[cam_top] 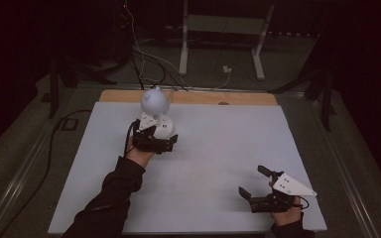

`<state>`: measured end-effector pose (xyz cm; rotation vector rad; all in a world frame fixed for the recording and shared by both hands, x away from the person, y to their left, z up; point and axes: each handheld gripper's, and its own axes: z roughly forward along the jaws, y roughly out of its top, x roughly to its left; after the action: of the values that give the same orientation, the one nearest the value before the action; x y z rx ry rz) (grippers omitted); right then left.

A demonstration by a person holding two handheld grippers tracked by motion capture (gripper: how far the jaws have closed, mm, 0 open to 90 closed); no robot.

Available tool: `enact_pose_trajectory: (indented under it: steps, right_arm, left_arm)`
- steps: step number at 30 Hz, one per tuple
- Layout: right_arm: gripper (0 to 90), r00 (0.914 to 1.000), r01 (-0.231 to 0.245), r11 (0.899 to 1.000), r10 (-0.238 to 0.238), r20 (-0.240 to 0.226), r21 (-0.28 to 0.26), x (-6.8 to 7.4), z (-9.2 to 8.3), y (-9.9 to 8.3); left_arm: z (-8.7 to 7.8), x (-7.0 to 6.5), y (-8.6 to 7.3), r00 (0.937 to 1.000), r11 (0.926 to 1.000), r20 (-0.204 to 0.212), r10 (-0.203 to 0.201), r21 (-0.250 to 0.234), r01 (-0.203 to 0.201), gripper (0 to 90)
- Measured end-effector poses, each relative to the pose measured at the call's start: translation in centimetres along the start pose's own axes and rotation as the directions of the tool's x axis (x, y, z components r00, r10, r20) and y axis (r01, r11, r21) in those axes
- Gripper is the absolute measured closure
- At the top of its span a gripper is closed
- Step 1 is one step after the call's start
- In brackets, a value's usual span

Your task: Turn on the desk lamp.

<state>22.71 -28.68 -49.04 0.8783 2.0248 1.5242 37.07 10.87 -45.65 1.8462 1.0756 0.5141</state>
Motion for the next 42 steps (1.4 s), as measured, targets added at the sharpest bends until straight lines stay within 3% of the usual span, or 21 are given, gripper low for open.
enact_pose_trajectory:
  steps: [2, 5, 9, 12, 19, 24, 32, 42]
  right_arm:
    - [0.0, 1.0, -0.002, 1.0, 0.002, 0.0, -0.002, 0.0, 0.0, 0.0]
    - [0.0, 1.0, 0.0, 1.0, 0.0, 0.0, 0.0, 0.0, 0.0, 0.0]
    - [0.0, 1.0, -0.005, 1.0, 0.005, -0.003, -0.002, 0.0, 0.0, 0.0]
    - [0.0, 1.0, -0.001, 1.0, 0.001, -0.002, -0.001, 0.0, 0.0, 0.0]
    - [0.0, 1.0, 0.0, 1.0, 0.0, -0.001, 0.0, -0.1, 0.0, 0.0]
    - [0.0, 1.0, -0.001, 1.0, 0.001, -0.002, -0.002, -0.1, -0.1, 0.0]
    - [0.0, 1.0, -0.005, 1.0, 0.005, -0.008, -0.002, 0.0, -0.1, -0.1]
    - [0.0, 0.9999, -0.006, 1.0, 0.006, -0.01, -0.004, 0.0, -0.1, 0.0]
  left_arm:
    - [0.4, -0.3, -0.1, 0.9975, 0.9997, -0.068, 0.021, 0.013, -0.02, 0.2]
    - [0.9, -0.3, -0.2, 0.9955, 0.9994, -0.092, 0.025, 0.024, -0.023, 0.2]
    - [1.4, 0.0, -0.3, 0.997, 0.9988, -0.076, -0.018, 0.045, 0.021, 1.0]
    - [2.0, 0.1, -0.5, 0.9932, 0.9977, -0.114, -0.024, 0.06, 0.031, 4.8]
    - [2.8, 0.2, -1.0, 0.9864, 0.9945, -0.151, -0.063, 0.073, 0.075, 21.1]
    - [3.2, -0.1, -1.1, 0.9812, 0.9943, -0.183, -0.061, 0.074, 0.076, 29.7]
    - [3.6, 0.0, -1.2, 0.9737, 0.9951, -0.221, -0.057, 0.066, 0.073, 59.8]
    - [4.3, 0.7, -1.6, 0.9733, 0.996, -0.225, -0.045, 0.065, 0.061, 77.0]
